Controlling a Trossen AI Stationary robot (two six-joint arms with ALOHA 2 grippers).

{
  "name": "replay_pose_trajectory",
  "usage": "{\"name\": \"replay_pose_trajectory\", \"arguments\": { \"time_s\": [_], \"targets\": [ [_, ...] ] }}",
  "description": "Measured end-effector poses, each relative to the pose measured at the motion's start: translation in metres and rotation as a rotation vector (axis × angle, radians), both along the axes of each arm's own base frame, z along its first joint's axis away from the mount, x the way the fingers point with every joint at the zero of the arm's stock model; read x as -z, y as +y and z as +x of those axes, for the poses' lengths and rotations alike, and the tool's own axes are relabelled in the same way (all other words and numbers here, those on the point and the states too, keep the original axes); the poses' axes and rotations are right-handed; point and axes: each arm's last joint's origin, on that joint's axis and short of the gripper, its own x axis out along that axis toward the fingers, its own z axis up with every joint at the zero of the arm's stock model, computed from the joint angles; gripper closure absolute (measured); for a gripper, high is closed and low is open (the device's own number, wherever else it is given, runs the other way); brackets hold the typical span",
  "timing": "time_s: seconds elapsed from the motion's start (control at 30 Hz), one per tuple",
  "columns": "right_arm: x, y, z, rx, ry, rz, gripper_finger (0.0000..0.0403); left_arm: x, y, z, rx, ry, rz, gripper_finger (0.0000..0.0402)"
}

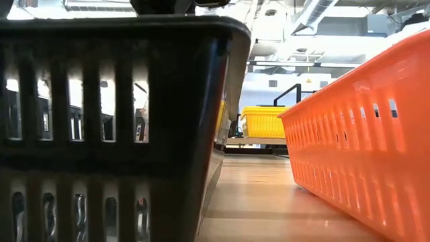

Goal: Stack baskets on shelf by color
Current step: Stack the left black basket on the black basket on the shelf

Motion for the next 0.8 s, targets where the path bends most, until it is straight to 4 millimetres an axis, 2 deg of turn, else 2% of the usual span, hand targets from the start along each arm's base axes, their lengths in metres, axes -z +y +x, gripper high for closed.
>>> {"name": "replay_pose_trajectory", "arguments": {
  "time_s": [0.13,0.33,0.43,0.63,0.7,0.8],
  "targets": [
    [-0.001,0.0,-0.001,-0.007,-0.007,-0.009,0.0245,0.002,0.0,-0.003,-0.015,0.015,0.066,0.0371],
    [-0.003,0.0,-0.004,-0.008,-0.016,-0.012,0.0241,0.002,-0.002,-0.004,-0.011,0.028,0.067,0.0286],
    [-0.003,-0.001,-0.005,-0.008,-0.017,-0.016,0.0242,0.002,-0.006,-0.005,0.013,0.027,0.045,0.0258],
    [-0.003,-0.001,-0.005,-0.013,-0.019,-0.026,0.0245,0.004,-0.014,-0.006,0.026,0.024,0.075,0.0248],
    [-0.003,-0.001,-0.004,-0.013,-0.018,-0.026,0.0244,0.013,-0.017,-0.003,0.028,0.051,0.071,0.0248],
    [-0.002,-0.001,-0.002,-0.013,-0.016,-0.026,0.0241,0.036,-0.024,0.001,0.057,0.137,0.026,0.0248]
  ]
}}
